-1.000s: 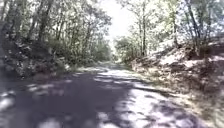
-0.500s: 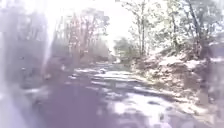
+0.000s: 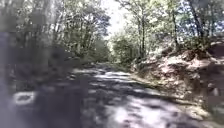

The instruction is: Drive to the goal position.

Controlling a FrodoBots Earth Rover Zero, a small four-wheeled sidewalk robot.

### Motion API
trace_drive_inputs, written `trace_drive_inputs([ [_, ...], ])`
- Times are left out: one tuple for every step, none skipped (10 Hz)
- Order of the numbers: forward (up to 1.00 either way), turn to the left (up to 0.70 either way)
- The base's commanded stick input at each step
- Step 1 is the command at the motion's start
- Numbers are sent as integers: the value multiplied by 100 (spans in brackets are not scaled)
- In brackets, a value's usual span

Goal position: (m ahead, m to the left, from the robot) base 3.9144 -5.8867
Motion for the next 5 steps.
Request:
trace_drive_inputs([
  [45, 0],
  [45, 0],
  [45, 0],
  [45, 0],
  [45, 0],
])
